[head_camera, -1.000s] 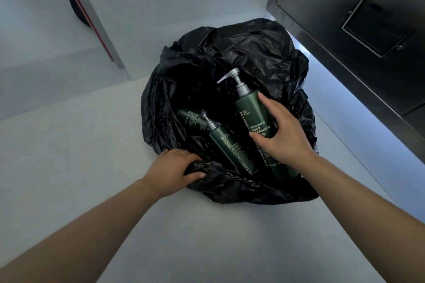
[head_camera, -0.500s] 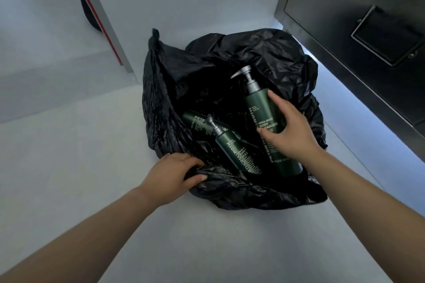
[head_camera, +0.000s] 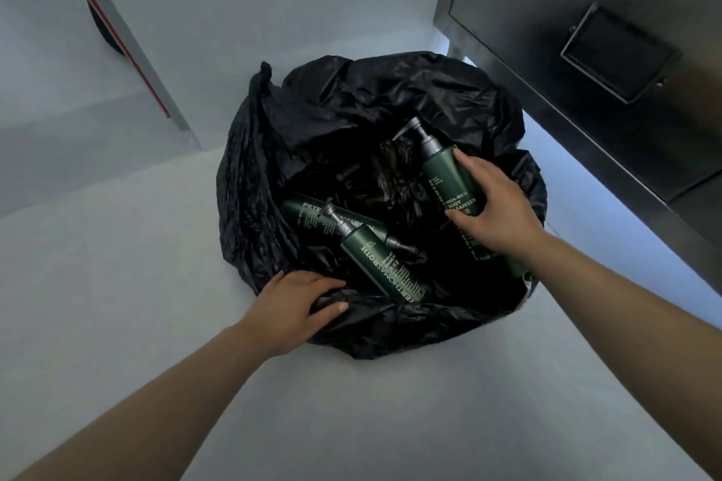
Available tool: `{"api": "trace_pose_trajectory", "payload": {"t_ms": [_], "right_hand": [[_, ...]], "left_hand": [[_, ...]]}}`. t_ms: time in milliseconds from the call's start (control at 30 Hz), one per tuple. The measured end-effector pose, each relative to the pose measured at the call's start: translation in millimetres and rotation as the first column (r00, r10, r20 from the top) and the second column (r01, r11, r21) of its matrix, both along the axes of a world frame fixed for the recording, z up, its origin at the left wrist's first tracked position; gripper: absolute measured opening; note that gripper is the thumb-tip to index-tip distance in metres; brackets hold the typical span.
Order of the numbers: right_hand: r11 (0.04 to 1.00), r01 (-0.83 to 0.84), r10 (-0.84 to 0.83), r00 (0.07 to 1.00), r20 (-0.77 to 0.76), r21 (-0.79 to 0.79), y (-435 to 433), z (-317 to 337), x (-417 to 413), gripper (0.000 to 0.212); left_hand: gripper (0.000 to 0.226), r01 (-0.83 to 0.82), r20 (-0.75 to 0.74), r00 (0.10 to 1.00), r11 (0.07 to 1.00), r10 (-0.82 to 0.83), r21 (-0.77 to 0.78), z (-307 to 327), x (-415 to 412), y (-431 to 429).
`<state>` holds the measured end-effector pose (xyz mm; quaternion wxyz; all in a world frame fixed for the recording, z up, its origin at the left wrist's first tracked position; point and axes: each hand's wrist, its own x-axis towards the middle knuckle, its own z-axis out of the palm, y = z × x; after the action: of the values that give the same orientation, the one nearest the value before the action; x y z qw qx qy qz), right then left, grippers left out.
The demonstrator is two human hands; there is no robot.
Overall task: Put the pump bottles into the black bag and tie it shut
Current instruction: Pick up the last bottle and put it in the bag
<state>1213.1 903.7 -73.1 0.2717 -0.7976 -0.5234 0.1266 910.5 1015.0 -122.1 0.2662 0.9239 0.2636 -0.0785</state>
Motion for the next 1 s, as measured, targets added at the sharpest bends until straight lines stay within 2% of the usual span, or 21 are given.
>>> {"api": "trace_pose_trajectory", "payload": {"t_ms": [100,200,467,567,667,833,900,1000], "right_hand": [[0.998,0.051,-0.051,0.999,-0.002,-0.036,8,-8,18,0.083],[0.996,0.082,-0.083,0.996,-0.038,-0.021,11,-10,23,0.082],[0.996,-0.076,0.086,0.972,-0.22,0.053,-3,-5,-24,0.083],[0.993,-0.113,0.118,0.968,-0.22,0.032,-6,-11,-38,0.085],[0.986,-0.164,0.157,0.966,-0.204,-0.017,8,-20,-51,0.087],[0.972,-0.195,0.168,0.967,-0.194,-0.131,35,-24,-64,0.083],[0.981,-0.164,0.146,0.975,-0.165,-0.1,38,-17,-63,0.076],[0.988,-0.146,0.15,0.986,-0.069,0.052,40,7,-53,0.063]], "left_hand": [[0.049,-0.009,-0.01,1.0,1.0,0.009,-0.024,-4,-14,-8],[0.049,-0.034,0.052,0.998,0.999,0.034,0.0,2,-17,-9],[0.04,-0.175,0.359,0.928,0.968,0.101,0.179,46,29,21],[0.039,-0.269,0.429,0.884,0.953,0.186,0.14,57,41,35],[0.042,-0.328,0.399,0.878,0.939,0.264,0.099,55,37,40],[0.049,-0.265,0.262,0.939,0.954,0.223,0.137,42,9,33],[0.05,-0.262,0.237,0.945,0.955,0.225,0.14,41,1,33],[0.049,-0.27,0.243,0.942,0.952,0.231,0.142,45,4,38]]}}
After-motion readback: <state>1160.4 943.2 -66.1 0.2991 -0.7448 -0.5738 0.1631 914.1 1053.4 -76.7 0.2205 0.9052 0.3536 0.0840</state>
